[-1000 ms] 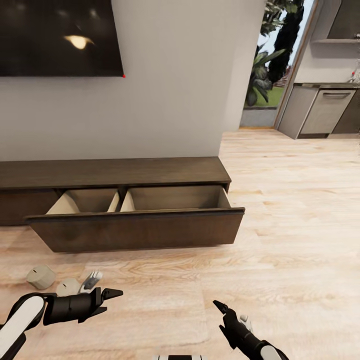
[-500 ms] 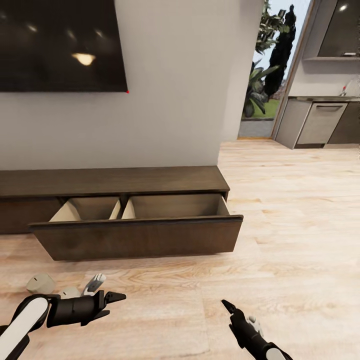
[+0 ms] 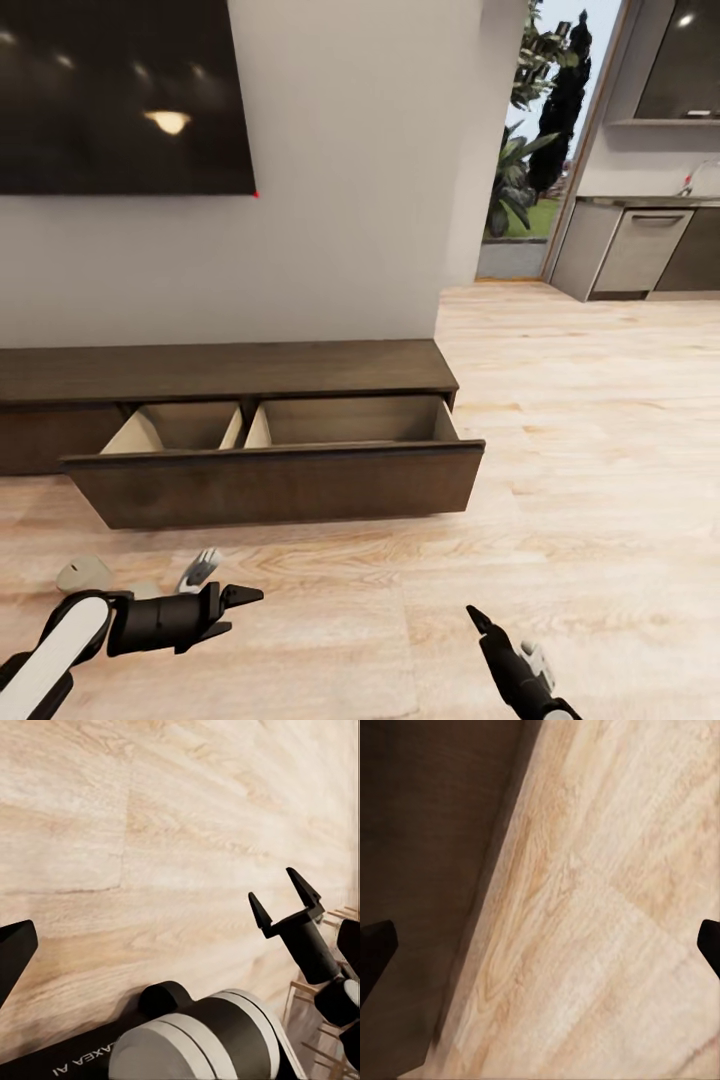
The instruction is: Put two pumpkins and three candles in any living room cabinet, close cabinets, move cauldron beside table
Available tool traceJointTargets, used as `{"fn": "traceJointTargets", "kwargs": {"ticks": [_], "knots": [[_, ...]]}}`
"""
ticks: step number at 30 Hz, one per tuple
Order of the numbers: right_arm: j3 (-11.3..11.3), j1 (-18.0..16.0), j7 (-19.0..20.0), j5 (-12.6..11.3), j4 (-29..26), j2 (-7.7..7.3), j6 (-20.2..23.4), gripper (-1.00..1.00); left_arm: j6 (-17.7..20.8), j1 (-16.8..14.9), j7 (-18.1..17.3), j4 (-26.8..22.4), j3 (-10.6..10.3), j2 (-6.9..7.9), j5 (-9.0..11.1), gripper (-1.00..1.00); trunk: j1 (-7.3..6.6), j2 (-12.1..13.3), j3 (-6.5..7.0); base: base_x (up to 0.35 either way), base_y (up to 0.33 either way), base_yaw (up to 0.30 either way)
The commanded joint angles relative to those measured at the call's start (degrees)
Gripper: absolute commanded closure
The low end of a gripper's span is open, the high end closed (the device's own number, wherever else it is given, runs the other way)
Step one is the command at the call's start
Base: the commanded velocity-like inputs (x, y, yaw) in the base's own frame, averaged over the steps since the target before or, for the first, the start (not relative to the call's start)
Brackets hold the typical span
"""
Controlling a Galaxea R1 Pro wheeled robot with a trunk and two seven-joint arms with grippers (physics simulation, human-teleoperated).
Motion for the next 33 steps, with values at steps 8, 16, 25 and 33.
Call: {"fn": "traceJointTargets", "kwargs": {"ticks": [8, 16, 25, 33], "knots": [[-0.44, 0.00, -0.34, -0.27, 0.08, 0.03, -0.79, -1.00, -0.03, -0.01, 0.07, -0.09, -1.71, -0.53, -1.20, -1.00, -1.76, 3.22, 1.44, 0.000, 0.000, 0.000], [-0.43, 0.00, -1.38, 0.01, -0.02, -0.31, -1.26, -1.00, -0.02, 0.01, 0.01, -0.16, -1.89, -0.96, -1.27, -1.00, -3.52, 6.43, 2.88, 0.000, 0.000, 0.000], [-0.43, 0.00, -1.22, 0.03, 0.05, -0.73, -5.10, -1.00, -0.03, -0.01, 0.08, -0.16, -1.97, -1.01, -1.74, -1.00, -5.50, 10.04, 4.49, 0.000, 0.000, 0.000], [0.22, 0.00, -0.83, 0.63, -0.26, -3.92, -0.92, -1.00, -0.03, -0.01, -0.06, -0.16, -1.91, -0.98, -1.97, -1.00, -7.25, 13.25, 5.93, 0.000, 0.000, 0.000]]}}
